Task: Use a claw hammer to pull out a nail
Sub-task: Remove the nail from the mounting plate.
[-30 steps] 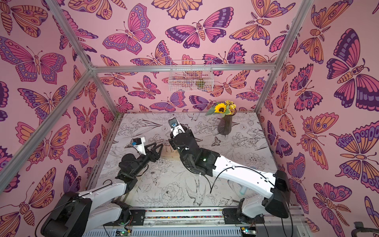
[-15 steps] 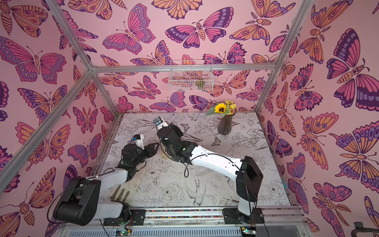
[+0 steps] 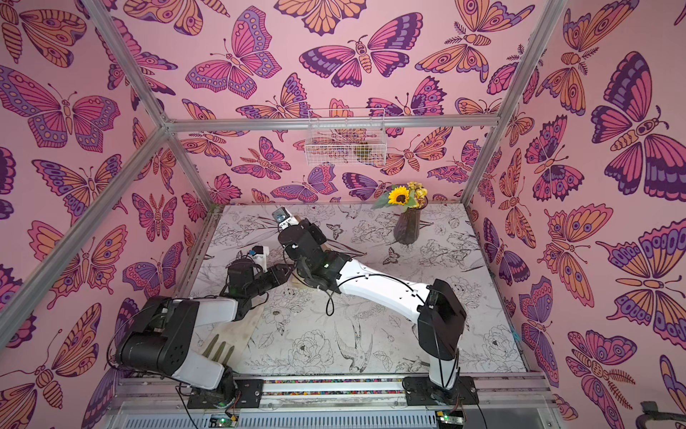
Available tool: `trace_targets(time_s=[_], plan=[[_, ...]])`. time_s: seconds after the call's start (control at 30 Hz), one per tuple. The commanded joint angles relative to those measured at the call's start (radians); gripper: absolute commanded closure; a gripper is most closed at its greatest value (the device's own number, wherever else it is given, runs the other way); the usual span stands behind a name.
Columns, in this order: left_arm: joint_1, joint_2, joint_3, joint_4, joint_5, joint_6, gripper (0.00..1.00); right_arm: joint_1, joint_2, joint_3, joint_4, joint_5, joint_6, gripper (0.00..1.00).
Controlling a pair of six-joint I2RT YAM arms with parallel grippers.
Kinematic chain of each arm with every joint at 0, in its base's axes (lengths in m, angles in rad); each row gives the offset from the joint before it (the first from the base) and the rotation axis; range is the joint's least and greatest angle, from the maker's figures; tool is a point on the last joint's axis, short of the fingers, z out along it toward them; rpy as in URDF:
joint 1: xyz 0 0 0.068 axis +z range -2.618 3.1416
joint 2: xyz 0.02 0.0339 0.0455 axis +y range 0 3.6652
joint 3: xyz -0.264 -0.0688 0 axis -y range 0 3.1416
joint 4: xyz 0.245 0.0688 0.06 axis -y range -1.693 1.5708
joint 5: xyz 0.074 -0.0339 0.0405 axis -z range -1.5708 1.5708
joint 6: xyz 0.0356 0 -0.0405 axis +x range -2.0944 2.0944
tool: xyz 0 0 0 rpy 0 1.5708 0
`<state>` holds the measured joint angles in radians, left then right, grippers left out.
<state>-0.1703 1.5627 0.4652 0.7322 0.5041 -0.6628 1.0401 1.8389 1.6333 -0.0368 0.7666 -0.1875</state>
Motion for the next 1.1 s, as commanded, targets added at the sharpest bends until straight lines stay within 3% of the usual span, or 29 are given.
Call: trace_targets(time_s=[0.0,0.43,0.57,0.77,1.07], plan=[[0.006,0.026,0.018,0.036,0.044,0.015,0.54,-0.003,-0.001,0.093,0.046,0.056,-0.059,1.0],[0.006,0.095,0.036,0.059,0.087,0.026,0.59,-0.015,0.001,0.102,0.056,0.033,0.026,1.0],[0.005,0.114,0.035,0.079,0.115,0.02,0.62,-0.046,-0.047,0.031,0.07,0.007,0.131,1.0],[0.005,0.133,0.023,0.092,0.129,0.021,0.63,-0.125,-0.141,-0.14,0.103,-0.129,0.342,1.0],[0.006,0.151,0.016,0.104,0.148,0.041,0.64,-0.139,-0.158,-0.194,0.124,-0.157,0.355,1.0]])
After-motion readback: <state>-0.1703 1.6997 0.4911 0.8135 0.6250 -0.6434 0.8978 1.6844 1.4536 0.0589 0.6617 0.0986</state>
